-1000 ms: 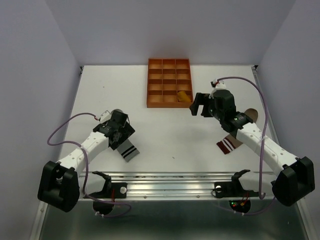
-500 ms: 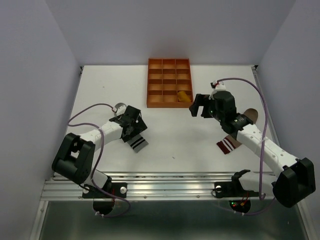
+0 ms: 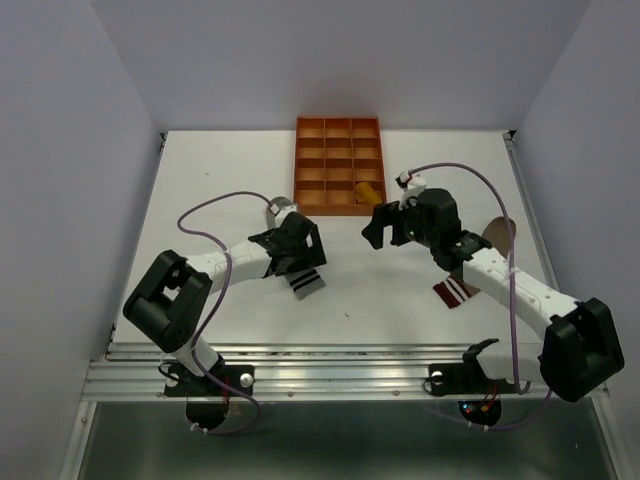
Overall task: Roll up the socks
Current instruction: Move the sock to the center of the board, then roll the sock at the center of the board.
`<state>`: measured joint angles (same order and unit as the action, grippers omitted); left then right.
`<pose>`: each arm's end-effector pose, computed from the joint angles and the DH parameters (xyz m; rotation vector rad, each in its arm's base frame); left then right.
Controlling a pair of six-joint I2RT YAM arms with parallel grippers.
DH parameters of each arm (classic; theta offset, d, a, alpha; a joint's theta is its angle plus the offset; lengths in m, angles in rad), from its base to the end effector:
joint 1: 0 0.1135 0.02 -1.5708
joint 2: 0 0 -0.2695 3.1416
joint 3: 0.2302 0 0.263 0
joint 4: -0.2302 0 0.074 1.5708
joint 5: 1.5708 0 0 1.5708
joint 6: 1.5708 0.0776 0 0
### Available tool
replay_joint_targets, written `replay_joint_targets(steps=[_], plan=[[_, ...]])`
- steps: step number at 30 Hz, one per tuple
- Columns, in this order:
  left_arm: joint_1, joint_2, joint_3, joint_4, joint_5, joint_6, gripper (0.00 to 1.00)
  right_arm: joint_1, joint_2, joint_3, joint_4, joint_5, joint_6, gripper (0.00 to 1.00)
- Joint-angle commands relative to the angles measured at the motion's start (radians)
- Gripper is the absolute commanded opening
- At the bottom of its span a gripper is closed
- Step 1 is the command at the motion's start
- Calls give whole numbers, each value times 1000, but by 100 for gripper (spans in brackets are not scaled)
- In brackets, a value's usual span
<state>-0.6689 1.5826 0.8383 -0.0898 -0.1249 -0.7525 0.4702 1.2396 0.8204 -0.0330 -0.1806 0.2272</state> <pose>0.2834 -0.2117 0.1418 -0.1620 2.4543 -0.5026 0.2842 0.1601 0.2533 -0.3670 2.0388 0.6183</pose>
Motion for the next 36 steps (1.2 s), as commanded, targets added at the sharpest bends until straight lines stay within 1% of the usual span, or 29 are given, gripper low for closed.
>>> replay_joint_targets(steps=[1, 2, 3, 4, 6, 8, 11, 12, 13, 14, 15, 16, 17, 18, 19, 20, 21, 22, 24, 27, 30, 31, 32, 35, 36], plan=[[-17, -7, -16, -53, 71, 24, 96, 85, 20, -9, 93, -59, -136, 100], [-17, -25, -7, -59, 61, 25, 96, 106, 24, -1, 90, -50, -155, 100], [-9, -95, 98, -180, -12, 33, 99, 221, 53, 3, 109, -39, -270, 100], [-2, -96, 99, -182, -39, 33, 99, 222, 54, 3, 110, -39, -299, 100], [24, -131, 157, -256, -67, 27, 99, 245, 76, 25, 140, -74, -353, 100], [90, -154, 176, -289, -70, 16, 99, 258, 93, 69, 121, -100, -449, 100], [168, -209, 163, -301, -50, 8, 99, 258, 97, 131, 125, -97, -600, 100], [181, -223, 154, -300, -53, 2, 99, 258, 96, 150, 127, -96, -647, 100], [192, -251, 139, -286, -42, -2, 99, 258, 101, 199, 130, -108, -733, 100], [201, -260, 134, -280, -35, -4, 99, 258, 109, 229, 121, -137, -780, 100], [212, -268, 131, -277, -32, -10, 99, 258, 118, 259, 93, -202, -842, 100], [215, -279, 130, -277, -28, -14, 99, 258, 133, 285, 38, -232, -947, 100], [219, -282, 130, -280, -19, -21, 99, 258, 141, 314, 10, -258, -1001, 100], [229, -285, 130, -287, -15, -22, 99, 258, 150, 331, -101, -316, -1073, 100], [229, -289, 131, -288, -13, -24, 99, 258, 173, 348, -164, -339, -1195, 100], [229, -291, 130, -286, -7, -24, 99, 258, 185, 380, -227, -367, -1247, 100], [230, -299, 125, -274, -5, -24, 99, 258, 196, 388, -360, -399, -1308, 100], [232, -302, 111, -266, 2, -25, 99, 258, 207, 391, -413, -408, -1413, 100], [233, -300, 97, -251, 14, -28, 99, 258, 230, 367, -471, -418, -1474, 100], [235, -285, 84, -258, 25, -33, 99, 258, 270, 352, -490, -445, -1508, 100], [235, -288, 61, -243, 25, -41, 99, 268, 335, 373, -562, -522, -1555, 100], [235, -291, 42, -237, 24, -48, 99, 268, 354, 382, -606, -526, -1583, 100], [233, -294, 36, -234, 22, -48, 99, 295, 371, 382, -619, -527, -1588, 100], [235, -299, 7, -215, 37, -50, 99, 309, 426, 352, -598, -530, -1571, 100], [233, -296, 1, -203, 42, -47, 99, 323, 441, 347, -556, -531, -1553, 99]])
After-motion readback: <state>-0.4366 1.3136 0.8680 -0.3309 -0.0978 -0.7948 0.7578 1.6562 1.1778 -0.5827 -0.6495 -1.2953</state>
